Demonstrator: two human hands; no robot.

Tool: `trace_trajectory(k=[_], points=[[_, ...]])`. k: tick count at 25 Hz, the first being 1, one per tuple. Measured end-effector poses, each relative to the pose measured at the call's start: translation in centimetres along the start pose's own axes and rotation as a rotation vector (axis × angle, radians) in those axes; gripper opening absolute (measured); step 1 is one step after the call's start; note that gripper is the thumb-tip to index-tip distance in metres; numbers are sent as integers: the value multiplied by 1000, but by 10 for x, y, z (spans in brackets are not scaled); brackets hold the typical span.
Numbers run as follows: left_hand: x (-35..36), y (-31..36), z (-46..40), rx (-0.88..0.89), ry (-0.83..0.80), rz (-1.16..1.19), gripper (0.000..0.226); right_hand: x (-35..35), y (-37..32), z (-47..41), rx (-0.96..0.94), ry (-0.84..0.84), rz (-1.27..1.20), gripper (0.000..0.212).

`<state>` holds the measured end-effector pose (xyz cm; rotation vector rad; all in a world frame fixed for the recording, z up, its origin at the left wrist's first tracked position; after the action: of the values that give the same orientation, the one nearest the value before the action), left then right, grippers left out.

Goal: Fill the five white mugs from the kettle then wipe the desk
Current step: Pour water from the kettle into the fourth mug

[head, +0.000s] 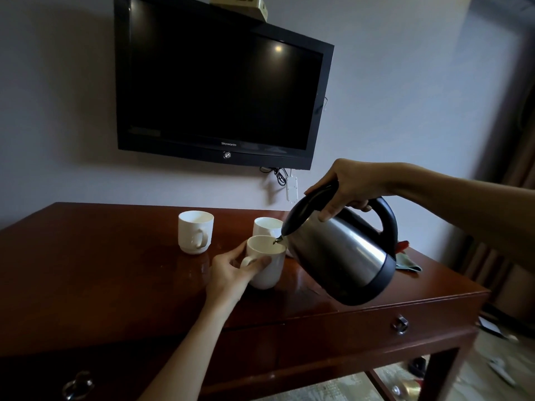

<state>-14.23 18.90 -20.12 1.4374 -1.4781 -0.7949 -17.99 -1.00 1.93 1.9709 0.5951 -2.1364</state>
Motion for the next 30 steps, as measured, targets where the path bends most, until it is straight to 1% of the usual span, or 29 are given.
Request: trace_trajectory(k=[2, 3, 6, 7, 12, 16, 23, 30], points=[[-1, 0, 1, -3, 6, -8, 84, -1, -1, -1, 2, 1, 5, 53], [-2, -1, 1, -5, 12, -15, 84, -1, -1, -2, 1, 2, 6, 53], [-2, -1, 0, -15, 27, -36, 72, 0, -2, 0, -2, 1, 8, 51], [-2, -1, 0, -15, 25, -34, 71, -1, -2, -1, 1, 2, 9, 51], [-2, 1, 2, -2, 8, -19, 89, -2, -3, -2, 11, 1, 21, 48], [-2, 2, 3, -10, 2, -29, 87, 0, -4, -2, 12, 3, 21, 46], [-4, 2, 4, -17, 15, -54, 83, -2, -13, -3, 4, -14, 40, 49], [-5, -1, 1, -17, 17, -57, 94, 2, -6, -1, 19, 4, -6, 49]])
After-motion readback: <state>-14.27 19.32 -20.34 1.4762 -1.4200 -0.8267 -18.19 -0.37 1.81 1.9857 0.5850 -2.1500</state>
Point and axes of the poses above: each hand's wrist, its own z-axis away from the middle knuckle, its own x-axis out of the palm, y = z × x, the point moved 8 cm from there along -z, towards the middle knuckle, and after that the axes turned 7 degrees about z, right-handed, at the moved point
